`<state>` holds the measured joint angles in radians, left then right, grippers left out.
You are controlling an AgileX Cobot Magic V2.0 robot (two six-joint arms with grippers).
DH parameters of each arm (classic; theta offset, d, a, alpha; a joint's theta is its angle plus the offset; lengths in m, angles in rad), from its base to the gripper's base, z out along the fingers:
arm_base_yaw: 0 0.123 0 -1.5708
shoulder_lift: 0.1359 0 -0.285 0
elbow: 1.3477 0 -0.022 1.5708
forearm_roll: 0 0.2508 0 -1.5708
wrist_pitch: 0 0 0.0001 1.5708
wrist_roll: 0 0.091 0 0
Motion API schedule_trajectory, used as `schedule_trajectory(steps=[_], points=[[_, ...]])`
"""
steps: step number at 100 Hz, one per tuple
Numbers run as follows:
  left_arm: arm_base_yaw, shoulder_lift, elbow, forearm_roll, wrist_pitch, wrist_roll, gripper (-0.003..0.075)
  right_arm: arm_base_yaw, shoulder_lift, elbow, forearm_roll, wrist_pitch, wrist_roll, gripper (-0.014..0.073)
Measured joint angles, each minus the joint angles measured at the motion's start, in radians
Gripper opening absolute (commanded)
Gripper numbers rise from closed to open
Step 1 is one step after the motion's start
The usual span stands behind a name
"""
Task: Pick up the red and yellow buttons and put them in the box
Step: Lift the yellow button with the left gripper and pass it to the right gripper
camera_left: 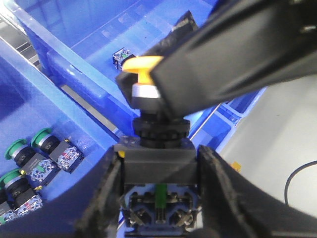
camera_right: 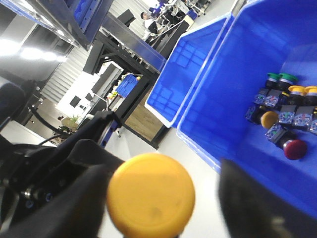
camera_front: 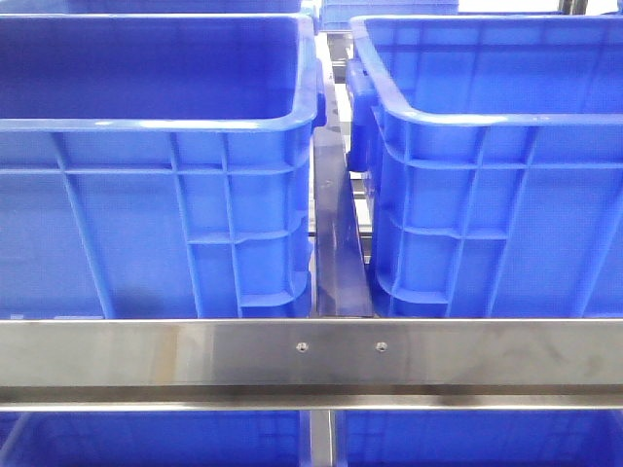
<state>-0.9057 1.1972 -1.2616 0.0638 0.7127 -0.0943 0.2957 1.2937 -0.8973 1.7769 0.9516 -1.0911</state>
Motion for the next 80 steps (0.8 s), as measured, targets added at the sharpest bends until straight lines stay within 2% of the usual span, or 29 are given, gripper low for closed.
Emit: schedule_trajectory(steps=[8,17,24,36,43,49,80], points=[[0.000,0.002,0.000,0.000,0.002,0.000,-0.0016,0.002,0.001,-0.004,0.000,0.009,0.000,0.0218],[0.000,0.002,0.000,0.000,0.005,0.000,0.0038,0.002,0.001,-0.007,0.000,0.016,0.000,0.0165],[0.000,0.002,0.000,0.000,0.009,0.000,0.0156,0.002,0.001,-0.007,-0.004,0.016,0.000,0.0162],[0.000,0.002,0.000,0.000,0.013,0.000,0.0467,0.002,0.001,-0.007,-0.006,0.018,0.000,0.0162],[0.000,0.002,0.000,0.000,0.017,0.000,0.0580,0.002,0.001,-0.007,-0.006,0.018,0.000,0.0162],[0.000,0.002,0.000,0.004,0.021,0.002,0.0613,0.002,0.001,-0.007,-0.006,0.018,0.000,0.0162],[0.006,-0.015,0.003,0.045,0.023,-0.035,0.0601,0.002,0.001,-0.009,-0.008,-0.057,-0.087,0.0162]])
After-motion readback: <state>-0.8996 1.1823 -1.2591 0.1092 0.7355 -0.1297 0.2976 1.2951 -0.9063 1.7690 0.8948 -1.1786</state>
